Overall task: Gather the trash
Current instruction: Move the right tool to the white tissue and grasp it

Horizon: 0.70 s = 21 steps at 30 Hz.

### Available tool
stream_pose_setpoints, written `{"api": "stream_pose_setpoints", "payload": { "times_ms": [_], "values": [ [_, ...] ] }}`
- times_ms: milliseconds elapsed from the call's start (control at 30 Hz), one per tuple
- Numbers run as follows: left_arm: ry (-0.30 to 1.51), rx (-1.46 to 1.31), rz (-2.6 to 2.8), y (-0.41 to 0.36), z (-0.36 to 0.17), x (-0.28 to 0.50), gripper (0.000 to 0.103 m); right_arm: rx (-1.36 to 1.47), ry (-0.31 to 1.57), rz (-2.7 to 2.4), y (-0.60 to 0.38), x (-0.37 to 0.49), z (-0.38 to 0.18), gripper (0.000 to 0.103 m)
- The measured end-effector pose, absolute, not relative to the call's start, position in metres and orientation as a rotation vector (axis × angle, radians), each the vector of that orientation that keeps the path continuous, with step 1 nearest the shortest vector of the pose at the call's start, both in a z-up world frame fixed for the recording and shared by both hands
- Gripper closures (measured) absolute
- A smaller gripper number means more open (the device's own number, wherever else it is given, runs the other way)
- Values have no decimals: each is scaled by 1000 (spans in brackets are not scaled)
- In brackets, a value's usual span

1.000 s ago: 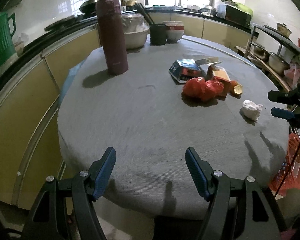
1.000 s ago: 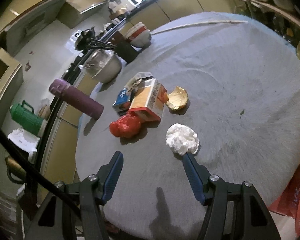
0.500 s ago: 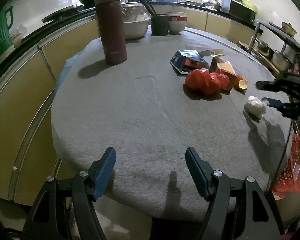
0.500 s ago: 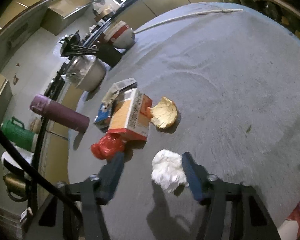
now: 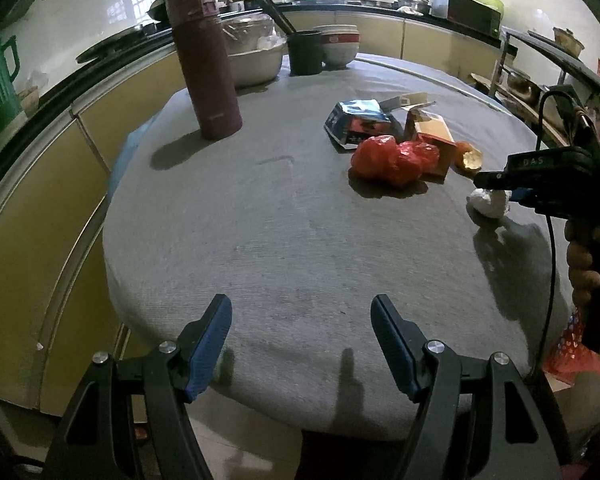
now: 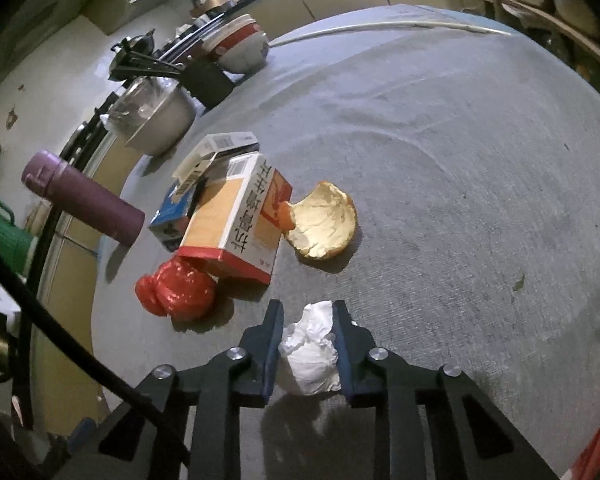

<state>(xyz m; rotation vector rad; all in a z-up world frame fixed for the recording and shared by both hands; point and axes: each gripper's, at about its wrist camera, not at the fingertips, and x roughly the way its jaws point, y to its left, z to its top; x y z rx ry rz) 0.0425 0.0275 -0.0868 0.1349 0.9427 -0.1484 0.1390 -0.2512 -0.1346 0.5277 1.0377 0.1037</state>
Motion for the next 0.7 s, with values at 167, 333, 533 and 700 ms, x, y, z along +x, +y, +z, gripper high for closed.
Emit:
{"api": "stream_pose_setpoints", "payload": {
  "times_ms": [167,333,533,700],
  "values": [
    [940,148,-154,20,-82,40,30,542,1000,117,-262,121,-127,79],
    [943,157,-164,10,-76,44,30,572,957,114,-281,102,-118,79],
    [911,185,-198,-13,-61,56,30,636,925,90,-313,81,-115,79],
    [912,136,-231,-24,-48,64,30,685,914,100,-331,69,-114,79]
  ]
}}
